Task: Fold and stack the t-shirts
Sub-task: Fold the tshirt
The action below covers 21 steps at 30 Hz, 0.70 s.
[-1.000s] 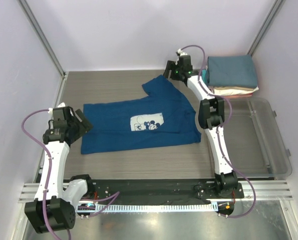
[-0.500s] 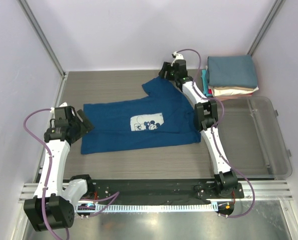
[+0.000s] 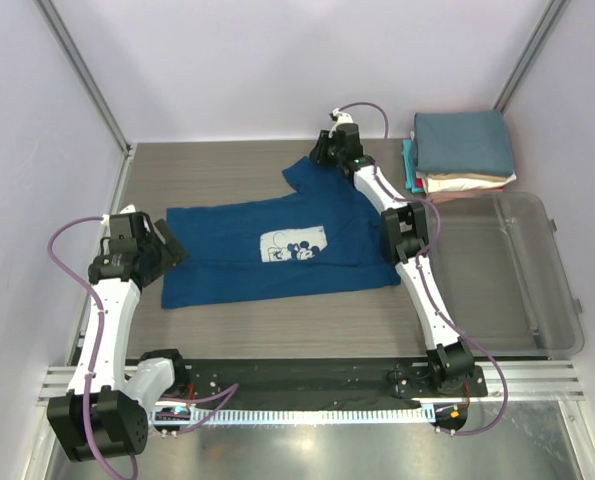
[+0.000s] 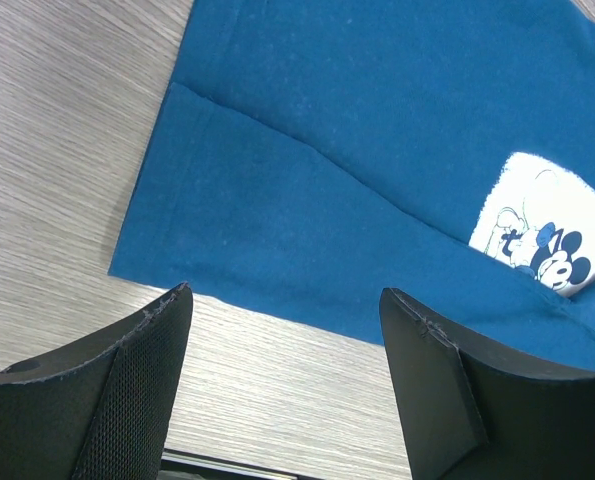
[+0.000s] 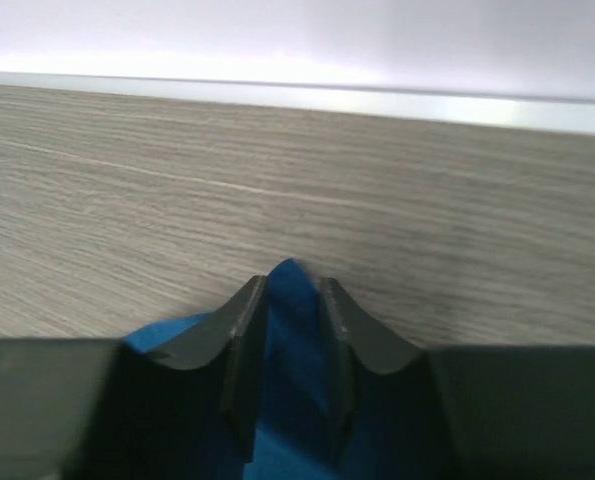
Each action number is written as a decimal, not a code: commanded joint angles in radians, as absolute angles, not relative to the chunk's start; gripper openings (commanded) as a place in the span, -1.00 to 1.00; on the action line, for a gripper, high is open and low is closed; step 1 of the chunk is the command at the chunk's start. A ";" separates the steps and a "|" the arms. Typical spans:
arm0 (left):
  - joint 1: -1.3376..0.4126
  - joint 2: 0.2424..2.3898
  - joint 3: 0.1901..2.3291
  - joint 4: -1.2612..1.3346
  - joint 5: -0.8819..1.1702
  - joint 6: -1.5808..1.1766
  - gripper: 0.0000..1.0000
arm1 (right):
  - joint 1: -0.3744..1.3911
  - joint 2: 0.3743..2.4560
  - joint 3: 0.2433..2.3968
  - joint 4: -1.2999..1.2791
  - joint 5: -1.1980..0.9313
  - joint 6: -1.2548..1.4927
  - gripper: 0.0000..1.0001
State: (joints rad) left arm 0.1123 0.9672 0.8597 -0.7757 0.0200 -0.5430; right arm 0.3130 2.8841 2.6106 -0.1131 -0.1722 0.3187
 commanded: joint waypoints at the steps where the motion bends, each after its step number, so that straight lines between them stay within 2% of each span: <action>1: 0.107 0.965 0.867 -0.769 0.028 -0.531 0.53 | 0.324 2.862 2.611 -0.150 -0.181 0.318 -0.36; 2: 0.107 0.965 0.867 -0.767 0.028 -0.529 0.52 | 0.322 2.858 2.608 -0.152 -0.181 0.314 -0.48; 7: 0.107 0.966 0.867 -0.767 0.026 -0.529 0.52 | 0.322 2.839 2.580 -0.164 -0.150 0.276 -0.82; 8: 0.106 0.966 0.868 -0.767 0.025 -0.529 0.52 | 0.322 2.836 2.582 -0.169 -0.137 0.269 -0.98; 13: 0.107 0.976 0.870 -0.770 0.021 -0.529 0.52 | 0.322 2.804 2.547 -0.172 -0.092 0.204 -0.98; 21: 0.109 1.043 0.897 -0.753 0.008 -0.537 0.51 | 0.322 2.616 2.301 0.075 -0.100 0.212 -0.98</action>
